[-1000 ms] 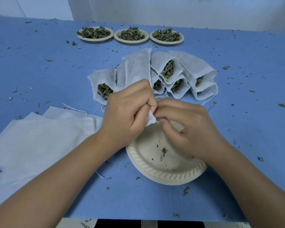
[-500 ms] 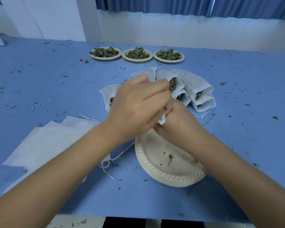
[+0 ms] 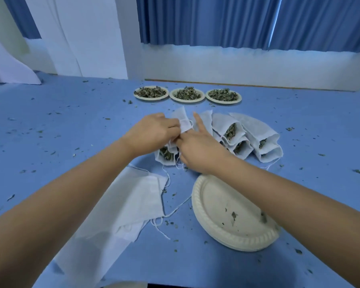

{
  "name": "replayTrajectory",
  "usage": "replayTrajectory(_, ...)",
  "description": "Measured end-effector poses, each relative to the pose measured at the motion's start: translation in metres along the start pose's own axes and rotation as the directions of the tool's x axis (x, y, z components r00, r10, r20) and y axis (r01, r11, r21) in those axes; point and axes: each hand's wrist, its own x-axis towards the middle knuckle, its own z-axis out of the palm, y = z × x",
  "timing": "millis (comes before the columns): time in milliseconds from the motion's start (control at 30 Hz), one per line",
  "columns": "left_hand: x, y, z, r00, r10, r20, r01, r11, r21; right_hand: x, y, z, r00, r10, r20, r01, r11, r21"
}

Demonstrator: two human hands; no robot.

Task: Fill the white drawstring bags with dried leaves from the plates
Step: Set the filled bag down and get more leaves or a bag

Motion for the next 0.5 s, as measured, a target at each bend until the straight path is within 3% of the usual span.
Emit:
replayTrajectory(100,-0.003,-0.008,-0.011,0.996,-0.054,-0.072,0.039,0.979,-0.199,-0.013,0.008,-0.009,0.985,-0.1,-0.14,0.098,0.995,-0.019)
replayTrajectory(167,0.003,-0.014,-0.022,0.988,-0.088,-0.127,0.04,0.941,-0.336,-0.02,0.016,-0.015,0.899,-0.113,-0.423,0.178,0.977,0.118)
replayTrajectory(233,0.016,-0.023,-0.029,0.968,-0.189,-0.167,0.098,0.893,-0.44,-0.02,0.03,-0.02,0.734,0.117,-0.669,0.18,0.916,0.359)
replayTrajectory(267,0.026,-0.028,-0.03,0.955,-0.25,-0.16,0.147,0.868,-0.475,-0.016,0.041,-0.021,0.696,0.236,-0.678,0.149,0.877,0.457)
replayTrajectory(367,0.061,-0.039,-0.014,0.897,-0.442,0.004,0.381,0.769,-0.514,0.008,0.084,-0.014,0.759,0.468,-0.452,-0.093,0.765,0.637)
replayTrajectory(433,0.085,-0.047,0.007,0.841,-0.524,0.137,0.514,0.694,-0.504,0.025,0.121,-0.002,0.801,0.549,-0.237,-0.286,0.7,0.654)
replayTrajectory(500,0.107,-0.054,0.033,0.818,-0.522,0.243,0.572,0.686,-0.45,0.041,0.159,0.019,0.816,0.576,-0.035,-0.446,0.669,0.594)
